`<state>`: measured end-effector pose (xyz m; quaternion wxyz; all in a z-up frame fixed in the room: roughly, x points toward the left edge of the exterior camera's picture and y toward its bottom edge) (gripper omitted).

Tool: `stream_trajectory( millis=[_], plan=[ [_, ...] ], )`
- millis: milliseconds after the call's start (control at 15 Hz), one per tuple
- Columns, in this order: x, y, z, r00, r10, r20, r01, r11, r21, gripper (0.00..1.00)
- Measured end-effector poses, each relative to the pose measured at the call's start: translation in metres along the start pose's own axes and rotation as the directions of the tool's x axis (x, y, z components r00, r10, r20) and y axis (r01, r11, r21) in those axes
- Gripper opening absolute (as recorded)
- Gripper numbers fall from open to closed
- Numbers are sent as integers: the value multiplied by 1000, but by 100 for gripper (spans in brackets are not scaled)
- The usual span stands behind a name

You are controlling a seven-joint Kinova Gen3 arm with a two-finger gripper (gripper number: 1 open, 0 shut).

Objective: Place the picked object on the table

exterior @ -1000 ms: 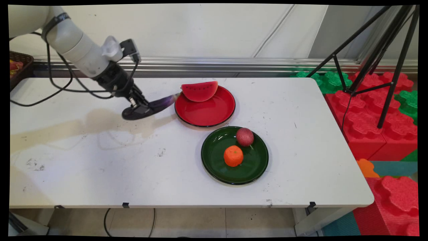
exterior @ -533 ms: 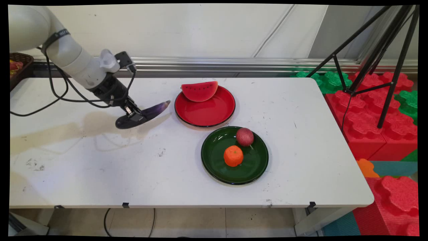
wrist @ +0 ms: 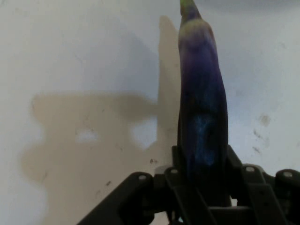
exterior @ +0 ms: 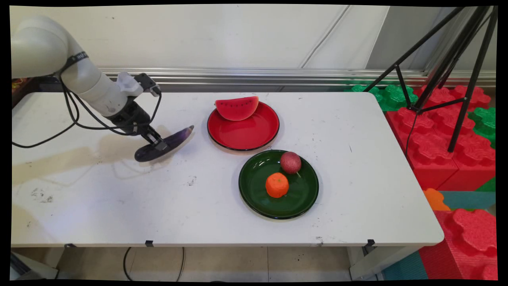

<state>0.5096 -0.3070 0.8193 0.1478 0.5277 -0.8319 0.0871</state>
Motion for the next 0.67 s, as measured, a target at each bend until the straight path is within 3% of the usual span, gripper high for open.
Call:
stream_trajectory(
  millis=[200,267,667],
  plan=[
    [-3,-1,11,999,-31,8,31,1000,1,0],
    [-3,-2,12,999,-36,8,36,999,0,100],
    [-7,-3,18,999,-53,4,53,999,-1,100]
  ],
)
